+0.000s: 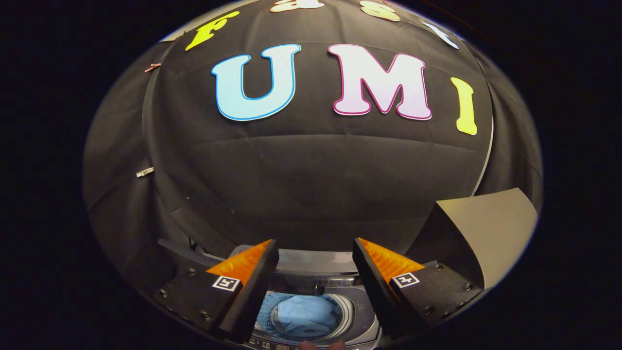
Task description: Put the clothes into the washing machine and then close the washing machine lid.
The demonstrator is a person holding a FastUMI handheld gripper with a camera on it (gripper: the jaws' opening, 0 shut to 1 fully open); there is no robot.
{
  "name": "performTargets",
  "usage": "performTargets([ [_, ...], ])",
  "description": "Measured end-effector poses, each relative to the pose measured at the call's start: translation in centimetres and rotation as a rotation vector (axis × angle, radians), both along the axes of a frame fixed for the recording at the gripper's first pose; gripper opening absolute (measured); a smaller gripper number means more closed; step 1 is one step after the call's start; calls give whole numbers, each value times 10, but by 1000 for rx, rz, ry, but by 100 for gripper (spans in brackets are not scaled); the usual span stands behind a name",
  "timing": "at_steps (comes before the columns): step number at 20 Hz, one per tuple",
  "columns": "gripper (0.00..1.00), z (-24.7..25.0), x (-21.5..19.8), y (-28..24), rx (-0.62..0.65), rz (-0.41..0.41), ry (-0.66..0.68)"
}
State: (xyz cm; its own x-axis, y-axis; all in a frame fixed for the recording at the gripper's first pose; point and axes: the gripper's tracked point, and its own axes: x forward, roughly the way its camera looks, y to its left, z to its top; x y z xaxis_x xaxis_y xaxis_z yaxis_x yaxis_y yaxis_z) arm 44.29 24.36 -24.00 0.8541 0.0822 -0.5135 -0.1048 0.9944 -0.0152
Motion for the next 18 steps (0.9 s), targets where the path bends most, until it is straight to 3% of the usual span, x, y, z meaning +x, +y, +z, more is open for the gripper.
performTargets([
  [6, 98, -14, -28, -2, 5, 19, 50],
  [12, 98, -52, -65, -2, -73, 84, 162],
  [18, 99, -14, -100, 15, 23, 126, 69],
])
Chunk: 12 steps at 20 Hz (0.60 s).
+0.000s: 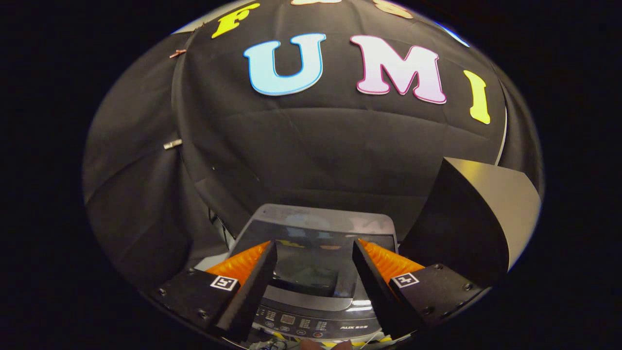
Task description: Put the clothes into the washing machine and then close the washing machine lid.
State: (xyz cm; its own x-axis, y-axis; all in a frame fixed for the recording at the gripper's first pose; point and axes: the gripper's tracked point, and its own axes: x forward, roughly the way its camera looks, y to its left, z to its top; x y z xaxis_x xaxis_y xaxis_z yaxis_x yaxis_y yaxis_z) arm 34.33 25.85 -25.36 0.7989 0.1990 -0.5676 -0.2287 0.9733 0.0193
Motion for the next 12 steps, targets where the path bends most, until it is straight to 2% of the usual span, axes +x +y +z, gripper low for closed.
performTargets([
  [8, 99, 84, -55, -20, 64, -53, -241],
  [12, 99, 118, -93, -27, 84, -21, -305],
])
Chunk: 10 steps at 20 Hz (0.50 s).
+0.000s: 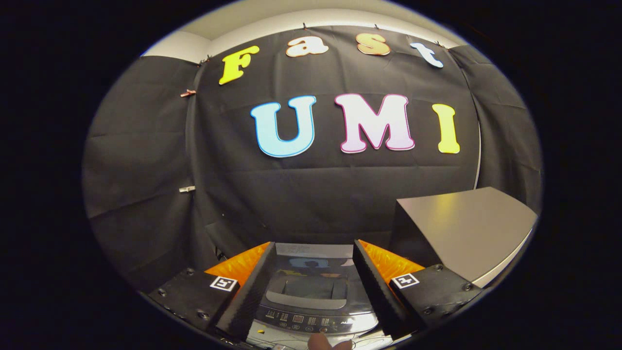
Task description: Put the clothes into the washing machine and then close the washing machine lid.
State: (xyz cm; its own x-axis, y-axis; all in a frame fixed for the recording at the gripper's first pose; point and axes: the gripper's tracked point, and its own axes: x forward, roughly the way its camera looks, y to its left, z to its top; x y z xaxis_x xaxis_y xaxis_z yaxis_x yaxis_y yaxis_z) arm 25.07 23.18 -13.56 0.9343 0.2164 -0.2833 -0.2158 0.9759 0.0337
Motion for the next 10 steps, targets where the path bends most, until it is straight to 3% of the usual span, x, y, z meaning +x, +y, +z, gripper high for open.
performTargets([
  [10, 99, 101, -82, -42, 11, 51, -166],
])
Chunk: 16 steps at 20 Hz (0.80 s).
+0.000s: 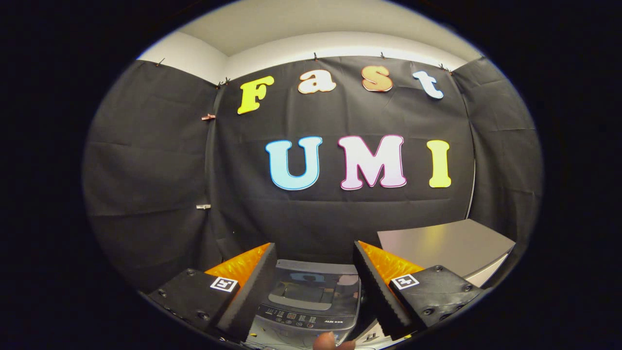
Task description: Put the clothes into the washing machine and then close the washing machine lid.
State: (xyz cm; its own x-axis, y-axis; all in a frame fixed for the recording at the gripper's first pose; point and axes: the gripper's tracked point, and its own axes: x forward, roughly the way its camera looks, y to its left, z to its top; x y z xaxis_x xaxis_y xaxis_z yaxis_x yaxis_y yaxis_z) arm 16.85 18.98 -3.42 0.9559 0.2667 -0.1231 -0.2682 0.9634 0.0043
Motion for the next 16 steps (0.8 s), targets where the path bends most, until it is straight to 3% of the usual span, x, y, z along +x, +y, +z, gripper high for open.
performTargets([
  [10, 99, 46, -70, -39, -54, 6, -73],
  [16, 99, 54, -92, -75, -44, -47, -89],
])
